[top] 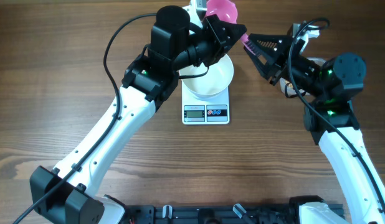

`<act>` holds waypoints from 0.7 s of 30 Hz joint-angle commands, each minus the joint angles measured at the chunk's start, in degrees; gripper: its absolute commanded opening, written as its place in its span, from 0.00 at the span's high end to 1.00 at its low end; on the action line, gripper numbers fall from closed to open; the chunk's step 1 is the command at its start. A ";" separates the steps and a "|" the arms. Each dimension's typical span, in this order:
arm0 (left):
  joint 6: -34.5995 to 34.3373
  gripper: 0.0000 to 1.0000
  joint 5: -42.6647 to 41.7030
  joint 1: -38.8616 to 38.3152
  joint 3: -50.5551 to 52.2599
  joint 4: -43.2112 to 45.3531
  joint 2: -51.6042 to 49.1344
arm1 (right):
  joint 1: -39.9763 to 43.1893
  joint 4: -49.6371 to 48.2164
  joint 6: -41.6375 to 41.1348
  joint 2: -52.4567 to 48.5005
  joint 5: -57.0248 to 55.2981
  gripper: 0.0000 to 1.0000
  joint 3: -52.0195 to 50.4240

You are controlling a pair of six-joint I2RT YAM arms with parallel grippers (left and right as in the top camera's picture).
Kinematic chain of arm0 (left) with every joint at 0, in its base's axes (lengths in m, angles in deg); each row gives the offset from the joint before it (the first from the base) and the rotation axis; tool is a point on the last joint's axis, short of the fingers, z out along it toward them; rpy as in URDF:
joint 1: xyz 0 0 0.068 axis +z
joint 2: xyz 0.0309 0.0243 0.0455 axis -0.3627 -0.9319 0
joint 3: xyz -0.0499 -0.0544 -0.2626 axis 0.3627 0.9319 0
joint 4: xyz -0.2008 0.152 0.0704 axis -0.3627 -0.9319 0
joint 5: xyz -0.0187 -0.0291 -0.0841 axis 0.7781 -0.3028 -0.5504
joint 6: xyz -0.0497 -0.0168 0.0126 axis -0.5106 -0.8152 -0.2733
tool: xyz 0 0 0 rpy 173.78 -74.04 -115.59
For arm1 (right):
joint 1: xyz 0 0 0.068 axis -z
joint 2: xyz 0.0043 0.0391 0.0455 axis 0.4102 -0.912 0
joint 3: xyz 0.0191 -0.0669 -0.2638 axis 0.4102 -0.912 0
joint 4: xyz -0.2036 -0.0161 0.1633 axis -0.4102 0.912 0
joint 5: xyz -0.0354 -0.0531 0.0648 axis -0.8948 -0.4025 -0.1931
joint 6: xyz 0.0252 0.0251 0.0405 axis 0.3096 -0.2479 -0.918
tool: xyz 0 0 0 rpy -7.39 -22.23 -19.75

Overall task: Scoop item into bowl and weigh 150g on scale
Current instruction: 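Grasp the scoop handle with the right gripper, release left gripper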

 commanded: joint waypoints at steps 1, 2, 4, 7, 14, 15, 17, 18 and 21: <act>-1.25 0.96 -1.14 -0.26 -0.26 0.39 -0.02 | -0.17 -0.39 -0.90 0.20 -1.01 0.68 1.55; -1.25 0.96 -1.33 -0.26 -0.26 0.42 -0.02 | -0.17 -0.42 -0.92 0.20 -1.01 0.68 1.55; -1.25 0.96 -1.60 -0.26 -0.26 0.42 -0.02 | -0.17 -0.42 -1.16 0.20 -0.98 0.68 1.55; -1.25 0.96 -2.05 -0.26 -0.26 0.42 -0.02 | -0.17 -0.42 -1.66 0.20 -0.98 0.69 1.55; -1.46 0.96 -2.49 -0.26 -0.26 0.39 -0.02 | -0.17 -0.39 -2.25 0.20 -1.01 0.75 1.55; -1.46 0.96 -2.64 -0.26 -0.26 0.42 -0.02 | -0.17 -0.39 -2.23 0.20 -1.01 0.75 1.55; -1.46 0.96 -2.64 -0.26 -0.26 0.42 -0.02 | -0.17 -0.39 -2.25 0.20 -1.01 0.77 1.55; -1.46 0.96 -2.67 -0.26 -0.26 0.42 -0.02 | -0.17 -0.39 -2.34 0.20 -0.98 0.78 1.55; -1.49 0.96 -2.89 -0.26 -0.26 0.42 -0.02 | -0.17 -0.39 -2.38 0.20 -0.98 0.80 1.55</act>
